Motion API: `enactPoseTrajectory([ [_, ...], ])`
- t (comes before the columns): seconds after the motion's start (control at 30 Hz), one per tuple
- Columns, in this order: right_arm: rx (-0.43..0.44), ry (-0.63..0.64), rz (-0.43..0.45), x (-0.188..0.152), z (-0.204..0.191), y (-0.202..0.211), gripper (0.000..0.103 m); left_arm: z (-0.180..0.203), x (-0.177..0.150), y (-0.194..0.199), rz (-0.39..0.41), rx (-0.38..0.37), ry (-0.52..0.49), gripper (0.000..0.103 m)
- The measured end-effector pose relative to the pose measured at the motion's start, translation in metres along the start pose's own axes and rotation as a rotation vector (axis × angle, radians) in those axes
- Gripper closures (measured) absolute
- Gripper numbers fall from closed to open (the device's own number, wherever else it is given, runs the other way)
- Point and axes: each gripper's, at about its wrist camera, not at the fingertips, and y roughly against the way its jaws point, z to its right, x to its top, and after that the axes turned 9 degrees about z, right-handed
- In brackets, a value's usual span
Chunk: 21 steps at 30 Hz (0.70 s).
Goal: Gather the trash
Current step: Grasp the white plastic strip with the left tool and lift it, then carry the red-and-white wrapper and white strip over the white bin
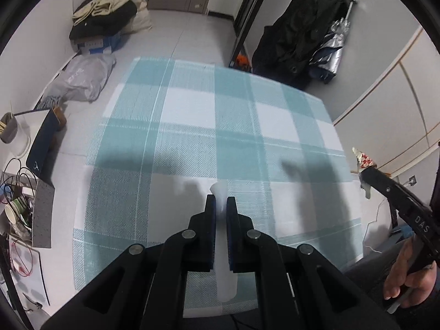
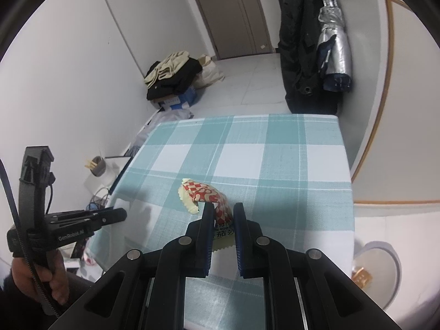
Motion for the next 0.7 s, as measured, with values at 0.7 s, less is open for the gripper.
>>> enactPoseTrajectory([
  [0.7,-0.036,0.018,0.336,0.047,0.025,0.182,0.090,0.121,0.040,0.074,0.191,-0.178,-0.138,0.100],
])
